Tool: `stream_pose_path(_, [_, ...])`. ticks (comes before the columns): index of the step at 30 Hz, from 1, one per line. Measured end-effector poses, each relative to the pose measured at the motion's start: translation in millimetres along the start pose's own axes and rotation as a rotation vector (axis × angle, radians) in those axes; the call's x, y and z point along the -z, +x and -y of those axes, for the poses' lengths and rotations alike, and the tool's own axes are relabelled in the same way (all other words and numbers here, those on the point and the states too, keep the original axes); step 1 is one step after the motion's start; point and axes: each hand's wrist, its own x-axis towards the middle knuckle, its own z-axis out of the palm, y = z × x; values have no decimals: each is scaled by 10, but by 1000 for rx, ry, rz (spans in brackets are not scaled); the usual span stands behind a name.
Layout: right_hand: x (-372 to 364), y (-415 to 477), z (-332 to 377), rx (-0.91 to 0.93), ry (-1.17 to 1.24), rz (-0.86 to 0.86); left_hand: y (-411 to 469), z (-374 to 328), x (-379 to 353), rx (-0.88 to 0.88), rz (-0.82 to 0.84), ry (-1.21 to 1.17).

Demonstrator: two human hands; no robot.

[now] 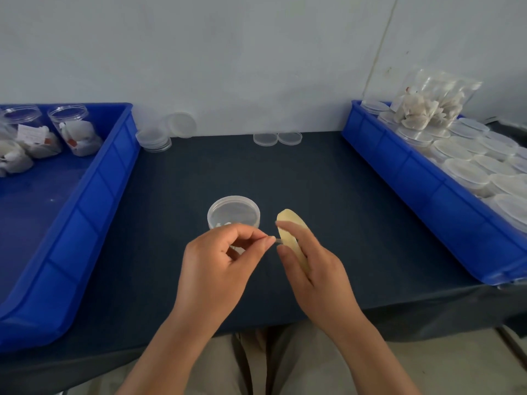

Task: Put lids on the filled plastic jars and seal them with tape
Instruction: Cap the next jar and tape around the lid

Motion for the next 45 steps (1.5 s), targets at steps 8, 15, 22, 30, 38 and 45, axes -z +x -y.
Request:
stream_pose_path(8, [7,55,-113,58,3,113,-47,106,-7,-69,-28,106])
stream_pose_path(15, [38,133,-79,-45,70,34,-62,478,-14,-42,-231,142])
stream_pose_path(22, [63,307,-41,-34,-81,151,109,736,-189,332,-41,-238])
stream_pose_path(30, [146,518,26,-114,-87,303,259,658,-164,311,91,-184])
stream_pose_path(38, [144,594,10,-115,-132,337,269,677,-186,236,94,-120])
stream_pose_path(45, [96,635,2,-112,-185,344,263,736,-193,245,73,-140])
